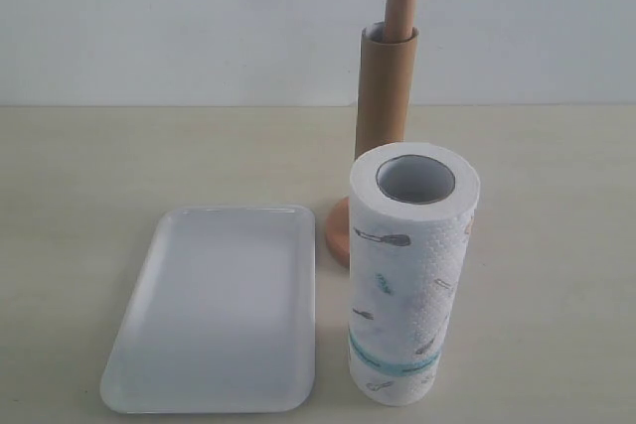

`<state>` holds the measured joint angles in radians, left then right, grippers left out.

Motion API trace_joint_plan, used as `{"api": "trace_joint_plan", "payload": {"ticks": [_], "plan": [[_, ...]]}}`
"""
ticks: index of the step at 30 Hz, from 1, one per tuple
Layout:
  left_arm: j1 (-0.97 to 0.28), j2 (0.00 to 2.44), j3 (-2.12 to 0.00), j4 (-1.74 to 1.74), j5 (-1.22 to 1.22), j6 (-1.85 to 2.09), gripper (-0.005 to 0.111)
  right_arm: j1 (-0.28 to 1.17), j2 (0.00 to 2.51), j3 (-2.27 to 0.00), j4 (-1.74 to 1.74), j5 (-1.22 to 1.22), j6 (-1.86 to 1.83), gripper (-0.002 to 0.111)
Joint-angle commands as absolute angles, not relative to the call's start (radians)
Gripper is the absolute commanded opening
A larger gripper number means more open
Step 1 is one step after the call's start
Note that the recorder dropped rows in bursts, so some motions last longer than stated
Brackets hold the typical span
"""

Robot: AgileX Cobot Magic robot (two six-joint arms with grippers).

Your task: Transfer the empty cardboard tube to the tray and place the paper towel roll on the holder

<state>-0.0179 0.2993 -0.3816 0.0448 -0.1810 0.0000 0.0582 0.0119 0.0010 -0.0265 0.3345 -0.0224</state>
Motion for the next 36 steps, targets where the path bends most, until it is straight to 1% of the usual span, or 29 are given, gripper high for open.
{"api": "trace_joint_plan", "payload": {"ticks": [1,5,8,11,16,18,22,24,27,32,36], "plan": [[-0.02,0.568,-0.462,0.036,-0.069,-0.006,0.005,0.051,0.012,0.0,-0.032,0.332,-0.022,0.0],[-0.02,0.706,-0.462,0.036,-0.116,-0.006,0.005,0.051,0.012,0.0,-0.032,0.332,-0.022,0.0],[-0.02,0.785,-0.462,0.036,-0.197,-0.017,0.005,0.051,0.012,0.0,-0.032,0.332,-0.022,0.0],[-0.02,0.859,-0.462,0.036,-0.219,-0.134,0.005,0.051,0.012,0.0,-0.032,0.332,-0.022,0.0],[-0.02,1.009,-0.464,0.06,-0.365,-0.167,0.005,0.051,0.012,0.0,-0.032,0.332,-0.022,0.0],[-0.02,1.092,-0.473,0.157,-0.448,-0.169,0.004,0.051,0.012,0.0,-0.032,0.332,-0.022,0.0],[-0.02,1.283,-0.539,0.583,-0.658,-0.329,0.004,0.051,0.012,0.0,-0.032,0.332,-0.022,0.0],[-0.02,1.392,-0.609,0.78,-0.762,-0.484,0.004,0.051,0.012,0.0,-0.032,0.332,-0.022,0.0],[-0.02,1.543,-0.742,0.974,-0.853,-0.681,0.004,0.051,0.012,0.0,-0.032,0.332,-0.022,0.0],[-0.02,1.745,-0.921,1.186,-0.94,-0.805,0.004,0.051,0.012,0.0,-0.032,0.332,-0.022,0.0],[-0.024,1.873,-1.018,1.245,-1.112,-0.819,0.004,0.051,0.012,0.0,-0.032,0.332,-0.022,0.0]]}}
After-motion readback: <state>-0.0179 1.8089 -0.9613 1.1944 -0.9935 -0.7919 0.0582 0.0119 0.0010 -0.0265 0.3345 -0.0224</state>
